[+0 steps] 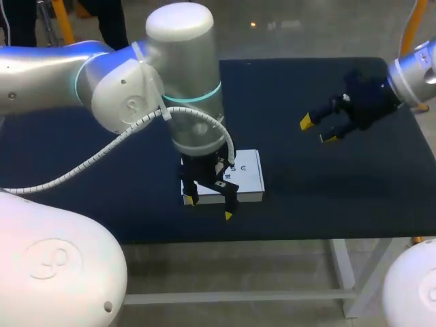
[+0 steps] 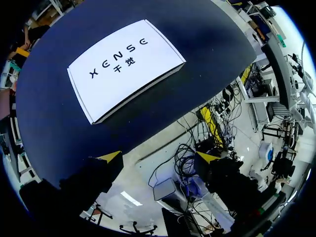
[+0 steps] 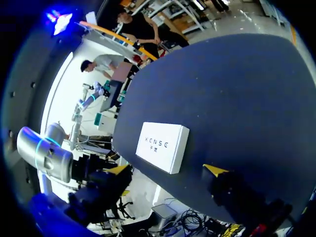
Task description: Assemble the packaging by folding the flat box into shape, placing the metal phone stand inside, and closing the box properly
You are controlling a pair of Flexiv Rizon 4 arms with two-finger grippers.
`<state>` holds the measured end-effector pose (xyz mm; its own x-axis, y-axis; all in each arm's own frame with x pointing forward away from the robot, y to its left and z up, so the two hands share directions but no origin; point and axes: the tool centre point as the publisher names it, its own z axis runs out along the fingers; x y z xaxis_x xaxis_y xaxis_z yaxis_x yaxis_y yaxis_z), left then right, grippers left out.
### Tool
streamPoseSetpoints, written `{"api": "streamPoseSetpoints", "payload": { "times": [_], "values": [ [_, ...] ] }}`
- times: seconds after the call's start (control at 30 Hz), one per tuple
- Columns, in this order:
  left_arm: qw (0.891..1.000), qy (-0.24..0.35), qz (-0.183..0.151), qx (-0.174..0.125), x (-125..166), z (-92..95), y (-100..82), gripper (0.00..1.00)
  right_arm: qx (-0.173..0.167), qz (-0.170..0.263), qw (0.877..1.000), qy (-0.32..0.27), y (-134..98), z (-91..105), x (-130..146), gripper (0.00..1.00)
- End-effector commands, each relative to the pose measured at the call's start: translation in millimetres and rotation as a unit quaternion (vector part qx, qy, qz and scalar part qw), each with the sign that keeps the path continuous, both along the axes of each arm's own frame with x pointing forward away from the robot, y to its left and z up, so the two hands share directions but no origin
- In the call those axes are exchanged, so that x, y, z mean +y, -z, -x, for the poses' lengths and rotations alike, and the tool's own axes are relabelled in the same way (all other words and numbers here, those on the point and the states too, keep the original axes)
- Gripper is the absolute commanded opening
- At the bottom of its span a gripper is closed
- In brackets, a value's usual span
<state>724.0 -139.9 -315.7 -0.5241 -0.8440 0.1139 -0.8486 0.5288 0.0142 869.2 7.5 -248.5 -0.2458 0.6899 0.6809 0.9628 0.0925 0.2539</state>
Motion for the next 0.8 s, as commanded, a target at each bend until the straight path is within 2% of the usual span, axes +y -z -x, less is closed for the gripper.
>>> {"api": "streamPoseSetpoints", "payload": {
  "times": [0.03, 0.27, 0.3, 0.37, 0.4, 0.43, 0.5, 0.53, 0.8],
  "values": [
    [1.000, 0.001, -0.020, -0.004, -5.3, -1.2, -1.0, 1.00, -0.095, -0.027, 0.974, 0.204, -3.7, 12.4, -1.9, 1.00],
    [1.000, 0.001, -0.020, -0.004, -5.3, -1.2, -1.0, 1.00, -0.095, -0.027, 0.974, 0.204, -3.7, 12.4, -1.9, 1.00],
    [1.000, -0.025, -0.014, -0.005, -7.3, -0.9, 1.2, 1.00, -0.108, -0.044, 0.974, 0.195, 1.3, 9.3, -3.8, 1.00],
    [0.998, -0.064, -0.008, -0.015, -10.7, 1.2, 6.1, 1.00, -0.158, -0.043, 0.966, 0.202, 7.3, 2.6, -8.3, 1.00],
    [0.997, -0.081, 0.001, -0.017, -11.4, 2.7, 7.3, 1.00, -0.170, -0.065, 0.966, 0.183, 8.3, -0.1, -11.7, 1.00],
    [0.994, -0.105, -0.015, -0.028, -14.6, 5.4, 11.4, 1.00, -0.191, -0.066, 0.964, 0.174, 8.5, -2.3, -14.0, 1.00],
    [0.991, -0.127, 0.000, -0.030, -18.7, 11.0, 16.3, 1.00, -0.224, -0.072, 0.958, 0.161, 9.2, -6.7, -19.1, 1.00],
    [0.989, -0.146, -0.009, -0.039, -21.7, 13.9, 19.9, 1.00, -0.239, -0.081, 0.956, 0.149, 9.4, -9.7, -23.0, 1.00],
    [0.975, -0.211, 0.002, -0.073, -39.4, 23.3, 44.7, 1.00, -0.314, -0.101, 0.939, 0.102, 9.9, -32.1, -47.8, 1.00]
  ]
}}
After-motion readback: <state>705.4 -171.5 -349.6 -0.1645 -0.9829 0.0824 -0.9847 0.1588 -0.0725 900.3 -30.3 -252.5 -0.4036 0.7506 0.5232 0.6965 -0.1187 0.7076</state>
